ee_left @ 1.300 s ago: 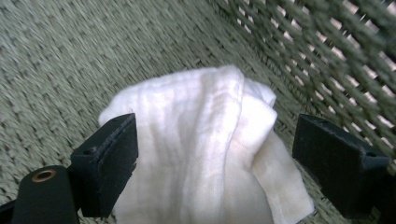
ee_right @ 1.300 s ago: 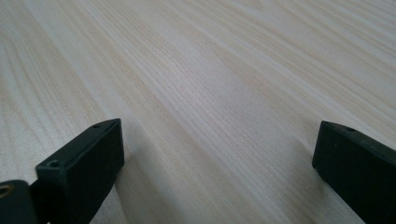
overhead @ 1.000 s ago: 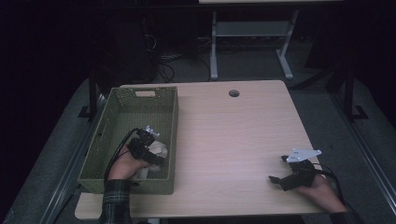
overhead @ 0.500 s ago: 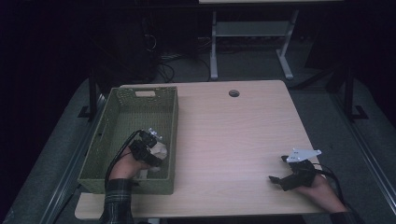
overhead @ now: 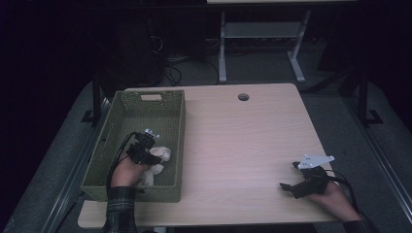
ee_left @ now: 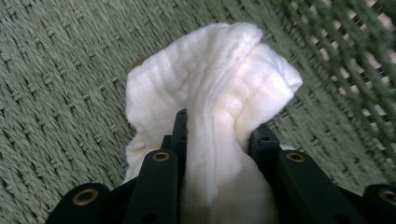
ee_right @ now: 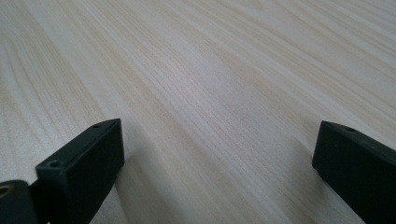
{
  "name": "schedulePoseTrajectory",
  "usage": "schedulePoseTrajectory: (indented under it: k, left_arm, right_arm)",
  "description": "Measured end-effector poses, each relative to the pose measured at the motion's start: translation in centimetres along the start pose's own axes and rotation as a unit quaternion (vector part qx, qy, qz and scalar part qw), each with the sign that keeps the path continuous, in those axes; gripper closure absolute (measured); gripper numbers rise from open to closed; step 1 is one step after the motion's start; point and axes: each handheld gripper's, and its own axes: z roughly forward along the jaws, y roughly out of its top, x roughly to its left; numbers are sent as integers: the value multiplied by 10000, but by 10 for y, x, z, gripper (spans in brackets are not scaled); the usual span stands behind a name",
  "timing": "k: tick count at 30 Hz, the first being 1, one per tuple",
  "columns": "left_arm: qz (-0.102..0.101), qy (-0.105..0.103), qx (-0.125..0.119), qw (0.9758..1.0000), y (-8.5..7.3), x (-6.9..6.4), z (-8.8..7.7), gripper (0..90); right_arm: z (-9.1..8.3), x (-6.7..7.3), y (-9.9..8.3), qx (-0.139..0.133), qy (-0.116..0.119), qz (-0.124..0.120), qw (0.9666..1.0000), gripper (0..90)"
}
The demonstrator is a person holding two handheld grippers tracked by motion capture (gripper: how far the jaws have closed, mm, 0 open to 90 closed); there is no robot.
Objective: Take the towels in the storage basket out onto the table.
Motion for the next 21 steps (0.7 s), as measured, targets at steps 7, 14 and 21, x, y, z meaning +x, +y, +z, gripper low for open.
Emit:
schedulePoseTrajectory:
  k: [7, 14, 21]
  left_arm:
    - [-93, -383, -478, 9981, -1, 7, -12, 696]
    - [-258, -720, -1093, 9911, -2, 13, -26, 699]
    - [-428, -907, -1713, 9801, -4, 17, -40, 699]
  right_arm:
    - [0, 0, 0, 4, 1, 3, 10000, 18]
    - [0, 0, 0, 2, -3, 4, 10000, 18]
    - [0, 0, 0, 3, -3, 4, 10000, 18]
